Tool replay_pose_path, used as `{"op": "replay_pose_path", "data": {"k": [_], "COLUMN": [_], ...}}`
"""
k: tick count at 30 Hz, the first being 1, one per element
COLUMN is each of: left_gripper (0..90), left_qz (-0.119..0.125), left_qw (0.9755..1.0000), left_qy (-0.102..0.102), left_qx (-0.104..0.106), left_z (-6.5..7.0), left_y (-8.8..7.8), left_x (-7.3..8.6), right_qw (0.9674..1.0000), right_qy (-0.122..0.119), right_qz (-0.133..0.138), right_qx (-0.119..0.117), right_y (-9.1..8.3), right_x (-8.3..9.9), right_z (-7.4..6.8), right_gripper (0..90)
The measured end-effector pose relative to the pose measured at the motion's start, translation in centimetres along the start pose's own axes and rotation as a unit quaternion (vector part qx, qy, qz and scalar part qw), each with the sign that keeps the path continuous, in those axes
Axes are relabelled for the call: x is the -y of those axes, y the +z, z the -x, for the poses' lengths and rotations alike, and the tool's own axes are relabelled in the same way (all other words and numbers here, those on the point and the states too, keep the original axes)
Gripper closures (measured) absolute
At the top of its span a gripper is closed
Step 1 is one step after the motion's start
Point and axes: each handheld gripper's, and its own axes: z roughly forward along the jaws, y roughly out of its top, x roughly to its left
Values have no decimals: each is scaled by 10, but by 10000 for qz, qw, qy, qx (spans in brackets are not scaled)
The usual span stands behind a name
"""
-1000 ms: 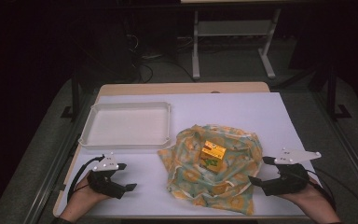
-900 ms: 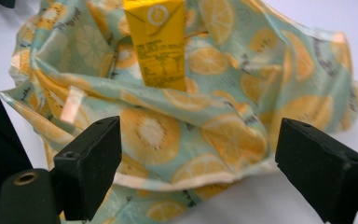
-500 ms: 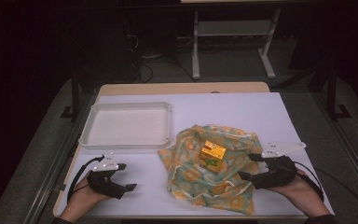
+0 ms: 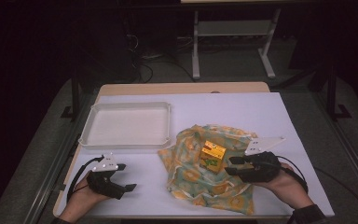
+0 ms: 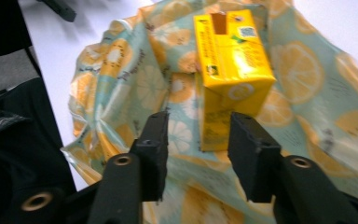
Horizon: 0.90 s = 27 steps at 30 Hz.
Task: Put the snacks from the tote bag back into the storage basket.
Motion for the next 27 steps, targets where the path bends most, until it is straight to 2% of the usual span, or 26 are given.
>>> {"op": "replay_pose_path", "data": {"k": [6, 13, 22, 27], "left_gripper": [141, 141, 142, 142], "left_qz": [-23, -25, -24, -22], "left_qw": [10000, 10000, 10000, 10000], "left_qy": [38, 21, 44, 37], "left_qx": [2, 6, -9, -11], "left_z": [0, 0, 0, 0], "left_y": [0, 0, 0, 0], "left_x": [0, 0, 0, 0], "right_qw": [9997, 9995, 9993, 9992], "right_qy": [-169, -207, -237, -238], "right_qz": [-77, -102, -120, -177], "right_qx": [-152, -227, -260, -270], "right_y": [10, 19, 28, 33], "right_x": [-5, -9, -7, -5], "right_z": [-5, -6, -3, -3], "right_gripper": [722, 826, 890, 895]}}
